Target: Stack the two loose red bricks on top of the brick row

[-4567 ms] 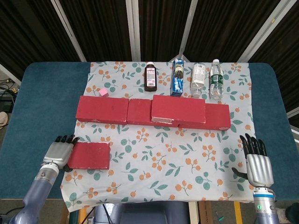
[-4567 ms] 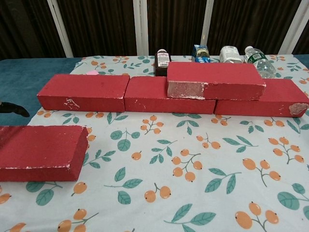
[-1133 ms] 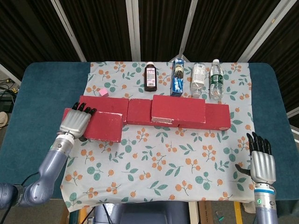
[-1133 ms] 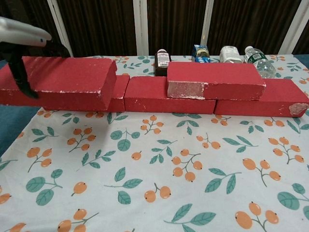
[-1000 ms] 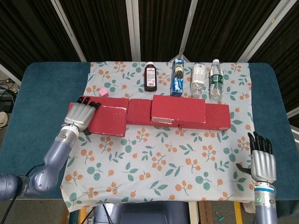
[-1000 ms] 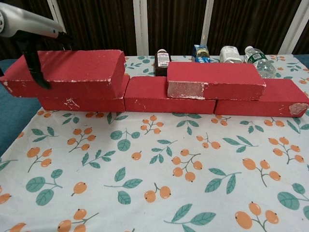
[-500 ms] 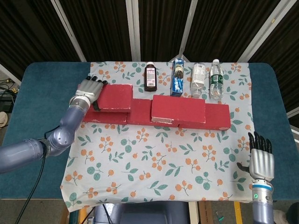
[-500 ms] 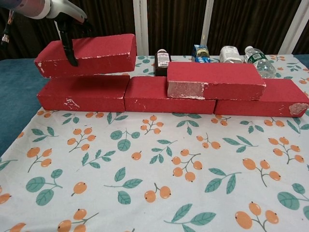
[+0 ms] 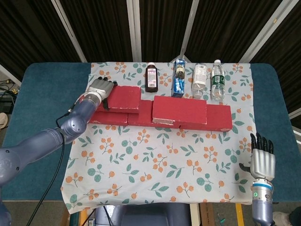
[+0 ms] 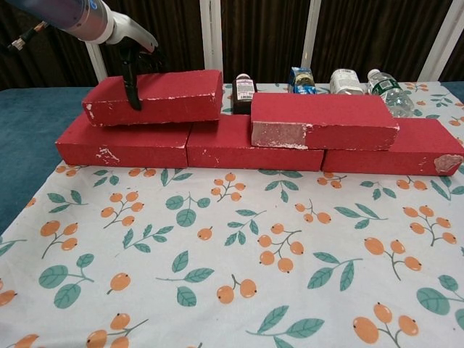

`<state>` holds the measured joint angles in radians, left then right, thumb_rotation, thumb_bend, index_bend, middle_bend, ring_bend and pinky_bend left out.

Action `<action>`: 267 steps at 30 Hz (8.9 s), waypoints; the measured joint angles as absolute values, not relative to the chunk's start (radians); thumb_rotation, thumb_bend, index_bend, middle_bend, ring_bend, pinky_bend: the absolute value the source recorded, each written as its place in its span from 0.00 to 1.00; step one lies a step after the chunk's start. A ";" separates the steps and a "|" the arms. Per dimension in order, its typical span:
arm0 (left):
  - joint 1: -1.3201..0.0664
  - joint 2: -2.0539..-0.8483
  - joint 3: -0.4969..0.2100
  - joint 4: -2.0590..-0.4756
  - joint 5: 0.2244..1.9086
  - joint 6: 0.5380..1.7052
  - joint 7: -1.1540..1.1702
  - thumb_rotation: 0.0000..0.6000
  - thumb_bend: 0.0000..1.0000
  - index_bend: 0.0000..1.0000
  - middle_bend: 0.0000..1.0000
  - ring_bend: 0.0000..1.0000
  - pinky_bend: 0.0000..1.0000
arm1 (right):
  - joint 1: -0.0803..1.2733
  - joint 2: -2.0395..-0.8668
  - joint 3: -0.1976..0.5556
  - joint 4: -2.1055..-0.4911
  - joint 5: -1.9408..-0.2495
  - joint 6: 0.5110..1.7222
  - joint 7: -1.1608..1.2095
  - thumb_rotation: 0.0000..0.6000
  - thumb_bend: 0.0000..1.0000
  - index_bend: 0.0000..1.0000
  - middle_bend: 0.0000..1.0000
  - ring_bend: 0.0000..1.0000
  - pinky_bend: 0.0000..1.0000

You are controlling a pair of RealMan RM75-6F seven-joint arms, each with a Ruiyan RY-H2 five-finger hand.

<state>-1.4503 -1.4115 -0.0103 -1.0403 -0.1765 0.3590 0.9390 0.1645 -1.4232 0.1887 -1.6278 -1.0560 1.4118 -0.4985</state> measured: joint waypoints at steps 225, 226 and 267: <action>-1.339 -1.267 -0.061 -1.438 -0.275 0.717 1.133 1.00 0.00 0.13 0.18 0.00 0.04 | 0.147 -1.378 0.199 -1.662 -1.040 1.458 -0.404 1.00 0.15 0.00 0.00 0.00 0.00; -1.341 -1.272 -0.059 -1.435 -0.275 0.715 1.131 1.00 0.00 0.13 0.18 0.00 0.04 | 0.147 -1.378 0.199 -1.662 -1.040 1.459 -0.404 1.00 0.15 0.00 0.00 0.00 0.00; -1.413 -1.256 0.030 -1.469 -0.304 0.703 1.065 1.00 0.00 0.17 0.26 0.00 0.04 | 0.142 -1.382 0.205 -1.669 -1.038 1.467 -0.400 1.00 0.15 0.00 0.00 0.00 0.00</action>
<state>-1.4130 -1.2561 0.0299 -1.4693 -0.3035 0.7026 1.0654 0.1423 -1.3821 0.2054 -1.6690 -1.0381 1.4675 -0.4002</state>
